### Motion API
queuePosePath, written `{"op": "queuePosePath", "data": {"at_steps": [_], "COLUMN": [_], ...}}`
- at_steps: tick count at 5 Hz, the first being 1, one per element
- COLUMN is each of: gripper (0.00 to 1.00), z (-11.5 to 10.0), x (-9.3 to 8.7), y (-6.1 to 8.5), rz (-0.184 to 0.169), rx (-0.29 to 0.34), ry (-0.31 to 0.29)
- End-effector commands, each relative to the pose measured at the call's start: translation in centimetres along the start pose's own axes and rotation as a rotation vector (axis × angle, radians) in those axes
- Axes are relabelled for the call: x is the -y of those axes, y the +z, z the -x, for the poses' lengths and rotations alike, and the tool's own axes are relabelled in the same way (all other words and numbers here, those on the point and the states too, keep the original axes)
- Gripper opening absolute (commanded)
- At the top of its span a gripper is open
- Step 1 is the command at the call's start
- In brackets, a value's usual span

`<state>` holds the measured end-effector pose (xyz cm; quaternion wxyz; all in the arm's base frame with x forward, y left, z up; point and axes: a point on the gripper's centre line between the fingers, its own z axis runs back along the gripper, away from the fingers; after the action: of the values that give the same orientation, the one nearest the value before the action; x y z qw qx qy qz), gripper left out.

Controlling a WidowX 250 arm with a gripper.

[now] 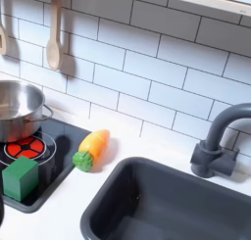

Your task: Reach green block

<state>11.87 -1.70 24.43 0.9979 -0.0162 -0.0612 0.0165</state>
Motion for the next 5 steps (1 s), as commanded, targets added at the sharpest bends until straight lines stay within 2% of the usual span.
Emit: {"op": "queuePosePath", "data": {"at_steps": [1, 2, 4, 5], "gripper": [1.00, 1.00, 1.00, 1.00], "z": [0.0, -0.5, -1.9, -2.8], "x": [0.0, -0.4, -1.0, -1.8], "y": [0.0, -0.4, -0.6, -1.0], "rz": [0.000, -0.011, -0.032, -0.045], "rx": [0.000, -0.006, 0.012, 0.006], "ry": [0.000, -0.001, -0.065, -0.060]}}
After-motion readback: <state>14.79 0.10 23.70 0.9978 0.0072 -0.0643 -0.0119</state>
